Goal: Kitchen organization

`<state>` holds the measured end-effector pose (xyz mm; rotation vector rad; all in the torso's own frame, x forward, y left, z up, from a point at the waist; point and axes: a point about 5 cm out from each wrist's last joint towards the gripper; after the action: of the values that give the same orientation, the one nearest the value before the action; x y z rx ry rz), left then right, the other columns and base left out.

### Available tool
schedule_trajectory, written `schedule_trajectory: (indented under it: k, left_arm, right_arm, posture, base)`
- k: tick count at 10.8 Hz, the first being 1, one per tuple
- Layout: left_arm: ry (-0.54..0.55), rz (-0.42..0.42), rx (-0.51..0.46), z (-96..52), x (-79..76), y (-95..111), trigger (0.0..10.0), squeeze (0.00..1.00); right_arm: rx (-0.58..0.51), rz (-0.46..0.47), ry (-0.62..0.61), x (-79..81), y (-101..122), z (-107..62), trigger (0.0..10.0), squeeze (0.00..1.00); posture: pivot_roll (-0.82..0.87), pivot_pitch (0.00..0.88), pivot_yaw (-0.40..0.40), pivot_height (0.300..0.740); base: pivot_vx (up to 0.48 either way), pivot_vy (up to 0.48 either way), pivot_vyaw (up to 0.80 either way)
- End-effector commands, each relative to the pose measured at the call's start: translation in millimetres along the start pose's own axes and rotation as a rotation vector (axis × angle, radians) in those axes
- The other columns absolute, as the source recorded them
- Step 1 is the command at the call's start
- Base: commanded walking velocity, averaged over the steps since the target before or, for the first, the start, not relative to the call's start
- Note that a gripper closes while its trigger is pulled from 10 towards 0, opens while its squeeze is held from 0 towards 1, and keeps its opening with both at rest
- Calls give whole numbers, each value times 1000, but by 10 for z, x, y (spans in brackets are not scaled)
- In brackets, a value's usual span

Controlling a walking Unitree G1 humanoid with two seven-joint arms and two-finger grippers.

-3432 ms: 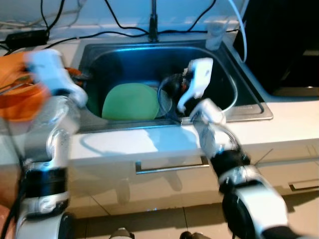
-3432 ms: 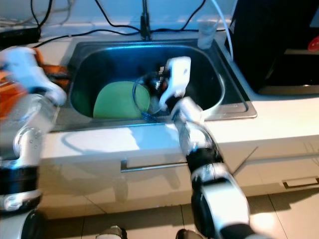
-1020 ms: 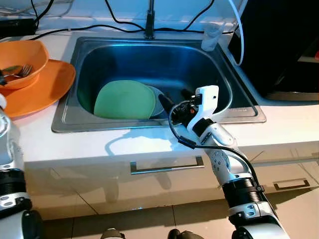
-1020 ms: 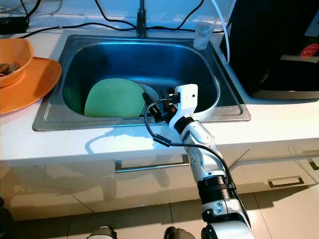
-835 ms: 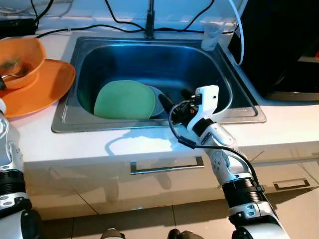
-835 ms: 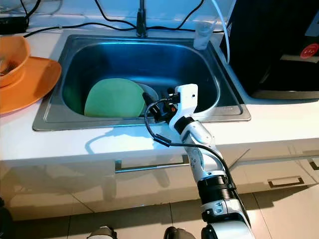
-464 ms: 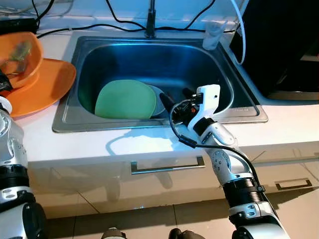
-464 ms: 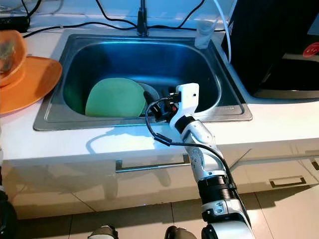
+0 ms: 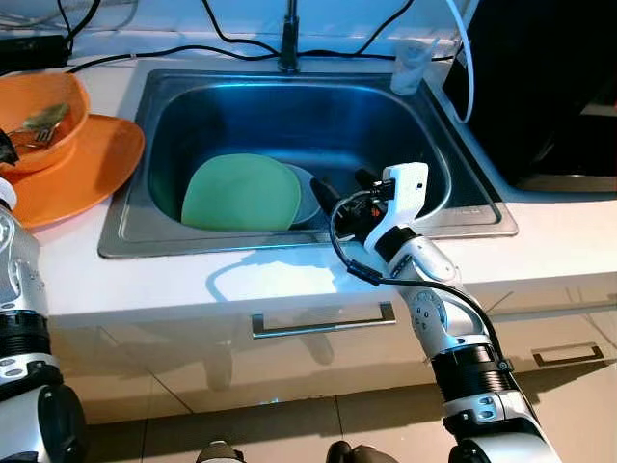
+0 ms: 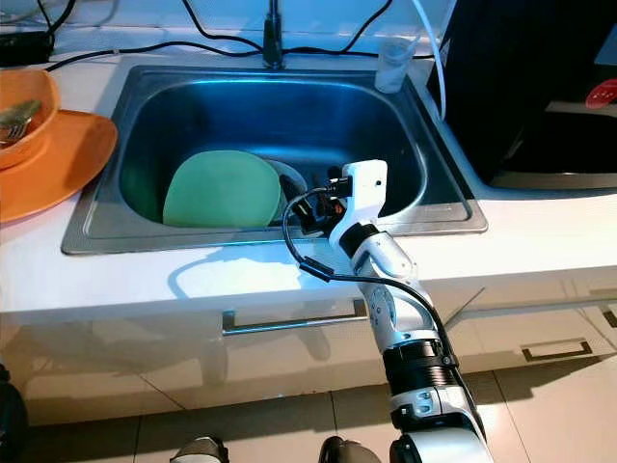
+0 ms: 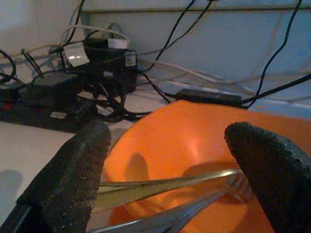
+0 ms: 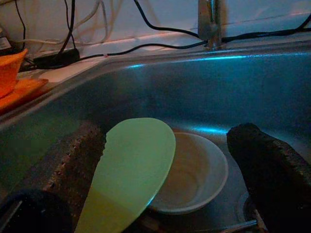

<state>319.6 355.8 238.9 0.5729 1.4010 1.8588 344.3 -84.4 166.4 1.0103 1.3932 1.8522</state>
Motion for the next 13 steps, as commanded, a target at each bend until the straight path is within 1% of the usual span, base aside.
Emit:
schedule_trajectory:
  k: [1, 2, 3, 5, 6, 7, 8, 9, 10, 11, 12, 13]
  left_arm:
    - [-12, 7, -47, 26, -16, 121, 10000, 0]
    - [-20, 15, -72, 29, -26, 178, 10000, 0]
    - [-39, 49, -181, 15, -42, 422, 10000, 0]
    - [-44, 96, -237, -52, -42, 529, 10000, 0]
    - [-34, 118, -257, -90, -29, 562, 10000, 651]
    - [-28, 147, -291, -183, -12, 612, 10000, 1000]
    - [-41, 173, -294, -314, 7, 587, 10000, 1000]
    - [-21, 198, -269, -400, 85, 494, 10000, 1000]
    - [26, 207, -224, -451, 207, 366, 10000, 1000]
    - [109, 189, -138, -515, 382, 171, 10000, 1000]
    - [114, 157, -100, -540, 395, 65, 10000, 1000]
    - [107, 146, -89, -549, 373, 41, 10000, 1000]
  right_arm:
    - [10, 0, -23, -46, -15, -26, 10000, 1000]
    - [10, 0, -24, -45, -15, -23, 10000, 1000]
    - [11, 1, -24, -41, -21, -17, 10000, 1000]
    - [11, 2, -20, -32, -28, 9, 10000, 1000]
    - [9, 3, -17, -26, -24, 27, 10000, 1000]
    - [4, 4, -11, -17, -12, 64, 10000, 1000]
    - [1, 4, -4, -8, -5, 82, 10000, 1000]
    - [1, 3, -1, -11, -2, 90, 10000, 1000]
    - [5, 1, 1, -25, -4, 93, 10000, 1000]
    - [14, -11, 13, -46, 2, 93, 10000, 1000]
    - [19, -21, 23, -55, 18, 102, 10000, 1000]
    - [20, -25, 26, -54, 24, 107, 10000, 1000]
  posture:
    - [157, 144, -48, 740]
    - [157, 144, -48, 740]
    - [159, 144, -48, 740]
    - [185, 133, -53, 740]
    - [195, 128, -55, 740]
    - [210, 119, -58, 740]
    - [214, 115, -59, 740]
    - [219, 111, -68, 740]
    - [219, 110, -80, 740]
    - [214, 107, -103, 740]
    - [206, 110, -115, 740]
    - [198, 110, -119, 740]
  base:
    - [0, 0, 0]
    - [0, 0, 0]
    - [0, 0, 0]
    - [0, 0, 0]
    - [0, 0, 0]
    - [0, 0, 0]
    - [0, 0, 0]
    - [0, 0, 0]
    - [0, 0, 0]
    - [0, 0, 0]
    - [0, 0, 0]
    - [0, 0, 0]
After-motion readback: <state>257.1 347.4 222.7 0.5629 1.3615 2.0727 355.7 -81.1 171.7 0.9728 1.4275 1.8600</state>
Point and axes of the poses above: a point about 5 cm out from each wrist's last joint towards the gripper, its own z axis pointing out of the wrist towards the gripper, its own y axis along the axis of the wrist's last joint, x = y × z, and after that the axes turned 1 degree about z, right-handed
